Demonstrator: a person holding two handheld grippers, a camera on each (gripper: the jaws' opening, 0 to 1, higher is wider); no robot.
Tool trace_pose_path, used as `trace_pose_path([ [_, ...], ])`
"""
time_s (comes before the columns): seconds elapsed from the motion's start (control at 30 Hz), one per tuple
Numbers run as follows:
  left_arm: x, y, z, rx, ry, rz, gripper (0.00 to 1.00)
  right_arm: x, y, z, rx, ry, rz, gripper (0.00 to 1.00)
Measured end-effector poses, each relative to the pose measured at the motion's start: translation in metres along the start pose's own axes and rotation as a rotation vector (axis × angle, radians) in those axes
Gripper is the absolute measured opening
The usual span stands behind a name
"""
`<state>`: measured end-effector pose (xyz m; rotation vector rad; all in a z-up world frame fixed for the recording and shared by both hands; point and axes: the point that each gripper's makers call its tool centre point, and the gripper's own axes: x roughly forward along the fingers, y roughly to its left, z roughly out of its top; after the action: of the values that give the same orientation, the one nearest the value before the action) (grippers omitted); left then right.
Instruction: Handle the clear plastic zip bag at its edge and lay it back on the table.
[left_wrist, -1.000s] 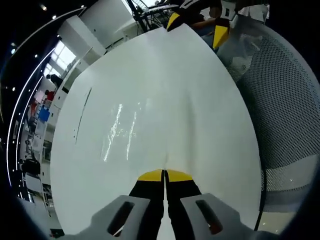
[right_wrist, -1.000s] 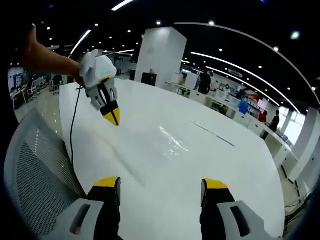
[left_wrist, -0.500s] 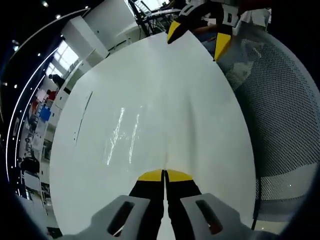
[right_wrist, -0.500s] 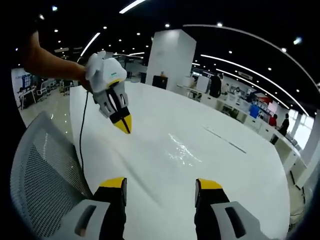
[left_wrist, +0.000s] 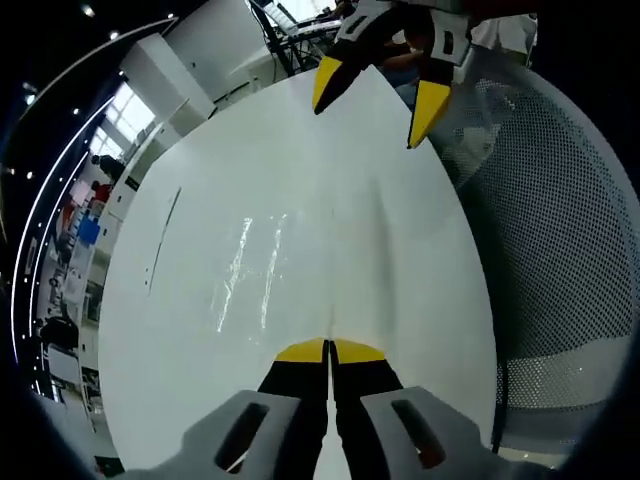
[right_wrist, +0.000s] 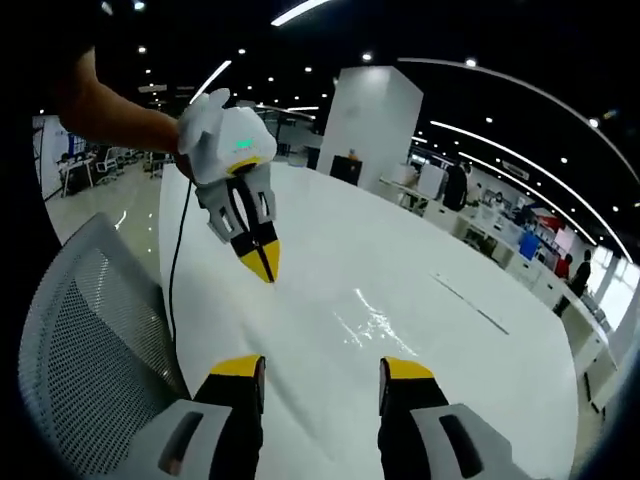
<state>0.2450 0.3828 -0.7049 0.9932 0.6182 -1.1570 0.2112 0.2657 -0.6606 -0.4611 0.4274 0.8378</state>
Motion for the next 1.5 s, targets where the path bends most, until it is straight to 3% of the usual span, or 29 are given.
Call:
trace_pose_path([
  [0.53, -0.005, -0.013, 0.009, -0.045, -0.01, 0.013, 0.0, 0.014, 0.017, -0.005, -0.06, 0.047, 0.047, 0.33],
  [0.73, -0.005, -0.02, 0.011, -0.075, -0.025, 0.01, 0.0, 0.02, 0.025, -0.001, -0.069, 0.036, 0.076, 0.31],
  [1.5, -0.006, -0.04, 0.03, -0.058, -0.037, -0.012, 0.0, 0.042, 0.05, 0.002, -0.155, 0.036, 0.178, 0.18],
])
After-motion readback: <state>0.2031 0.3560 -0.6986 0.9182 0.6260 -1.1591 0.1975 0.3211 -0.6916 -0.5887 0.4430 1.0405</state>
